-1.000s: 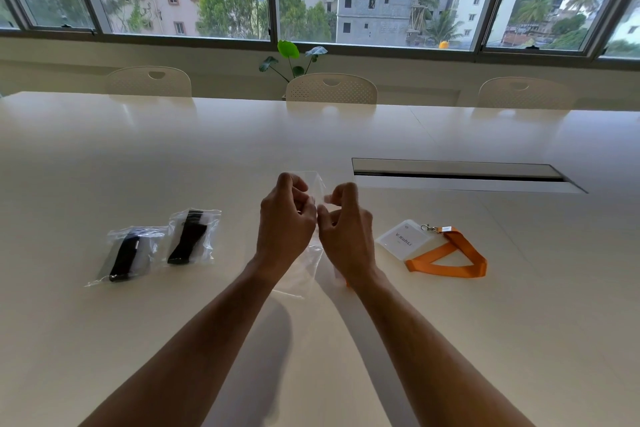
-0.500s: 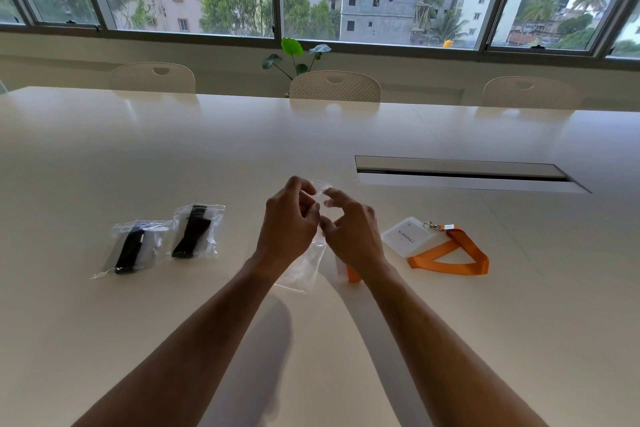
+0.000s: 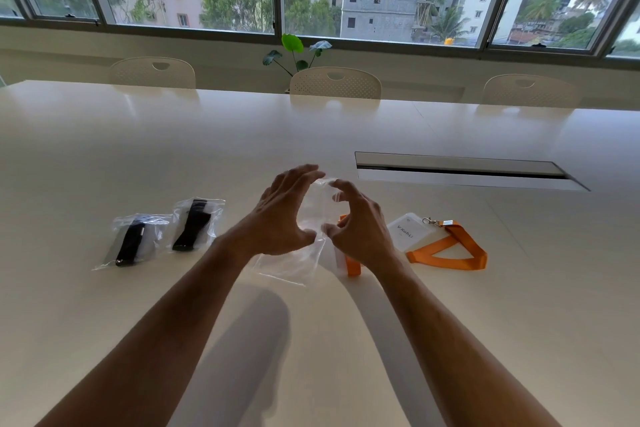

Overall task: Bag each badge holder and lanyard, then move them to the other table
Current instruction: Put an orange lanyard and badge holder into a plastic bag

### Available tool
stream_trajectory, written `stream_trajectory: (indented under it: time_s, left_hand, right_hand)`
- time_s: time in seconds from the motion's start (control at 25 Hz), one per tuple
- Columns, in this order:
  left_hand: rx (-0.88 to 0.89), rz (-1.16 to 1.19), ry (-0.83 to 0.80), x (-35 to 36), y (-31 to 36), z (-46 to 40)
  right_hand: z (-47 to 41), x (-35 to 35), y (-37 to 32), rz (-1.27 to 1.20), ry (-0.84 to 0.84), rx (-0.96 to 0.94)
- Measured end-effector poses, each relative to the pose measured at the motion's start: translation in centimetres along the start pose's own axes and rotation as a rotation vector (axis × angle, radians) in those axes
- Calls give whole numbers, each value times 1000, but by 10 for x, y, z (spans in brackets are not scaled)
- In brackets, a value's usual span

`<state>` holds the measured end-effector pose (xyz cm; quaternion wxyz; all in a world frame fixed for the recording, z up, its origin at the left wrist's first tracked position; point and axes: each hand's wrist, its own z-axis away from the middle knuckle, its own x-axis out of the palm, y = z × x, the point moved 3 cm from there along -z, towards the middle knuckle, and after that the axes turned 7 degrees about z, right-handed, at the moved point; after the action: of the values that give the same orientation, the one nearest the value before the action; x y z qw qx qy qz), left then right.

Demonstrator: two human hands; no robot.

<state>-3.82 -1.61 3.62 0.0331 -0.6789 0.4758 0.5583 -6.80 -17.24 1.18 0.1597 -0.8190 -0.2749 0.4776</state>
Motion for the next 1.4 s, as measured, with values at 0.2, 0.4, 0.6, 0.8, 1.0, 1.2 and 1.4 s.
stream_trajectory:
  time_s: [0.2, 0.4, 0.6, 0.8, 1.0, 1.2, 1.4]
  left_hand:
    - [-5, -134, -140, 9, -8, 3]
    - [3, -86, -76, 9, -8, 5]
    - [-3, -39, -31, 9, -8, 9]
    - [-40, -40, -27, 6, -13, 15]
    - [-61, -32, -65, 6, -11, 17]
    - [-71, -39, -101, 11, -11, 20]
    - [-95, -69, -116, 14, -13, 20]
  right_hand:
    - [-1, 3, 2, -70, -168, -19]
    - [6, -2, 5, -151, -215, -40]
    - [4, -17, 21, -359, -31, 132]
    - [0, -20, 58, -115, -93, 394]
    - [-4, 5, 64, -108, -291, 520]
    - [-8, 19, 69, -99, -324, 549]
    - [-10, 18, 72, -155, -279, 579]
